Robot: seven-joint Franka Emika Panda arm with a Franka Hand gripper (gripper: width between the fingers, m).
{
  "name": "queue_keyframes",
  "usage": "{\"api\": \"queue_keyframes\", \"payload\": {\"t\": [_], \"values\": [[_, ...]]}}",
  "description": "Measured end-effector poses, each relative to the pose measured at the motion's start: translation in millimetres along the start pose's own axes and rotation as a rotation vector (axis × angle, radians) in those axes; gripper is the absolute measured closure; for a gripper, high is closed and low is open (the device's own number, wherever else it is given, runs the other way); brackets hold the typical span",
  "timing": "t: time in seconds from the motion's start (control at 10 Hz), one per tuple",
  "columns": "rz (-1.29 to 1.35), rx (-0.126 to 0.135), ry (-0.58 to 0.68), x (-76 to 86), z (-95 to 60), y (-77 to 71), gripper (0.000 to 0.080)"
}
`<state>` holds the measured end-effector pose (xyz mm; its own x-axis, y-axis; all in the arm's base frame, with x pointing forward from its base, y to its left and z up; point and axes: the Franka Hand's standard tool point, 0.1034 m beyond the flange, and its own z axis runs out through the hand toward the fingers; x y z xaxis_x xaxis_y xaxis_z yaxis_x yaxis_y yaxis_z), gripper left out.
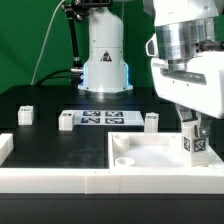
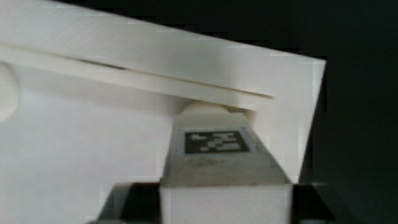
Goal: Assemble one leg
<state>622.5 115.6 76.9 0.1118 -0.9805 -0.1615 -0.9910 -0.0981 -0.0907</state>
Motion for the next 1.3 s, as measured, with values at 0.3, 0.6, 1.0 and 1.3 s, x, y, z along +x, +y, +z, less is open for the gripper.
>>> {"api": "queue_keyframes", "payload": {"t": [0.3,0.6,1.0,1.3], "values": [[0.185,0.003,-0.007,-0.9,0.2,-0.5,0.0508],[0.319,0.005,-0.015,-1.7,0.5,-0.7,0.0508],[0.003,-0.01,-0.018,-2.2,0.3,0.6,0.0231],[-0.293,-0.037,-0.026,-5.9,0.3,0.3,0.0154]]}}
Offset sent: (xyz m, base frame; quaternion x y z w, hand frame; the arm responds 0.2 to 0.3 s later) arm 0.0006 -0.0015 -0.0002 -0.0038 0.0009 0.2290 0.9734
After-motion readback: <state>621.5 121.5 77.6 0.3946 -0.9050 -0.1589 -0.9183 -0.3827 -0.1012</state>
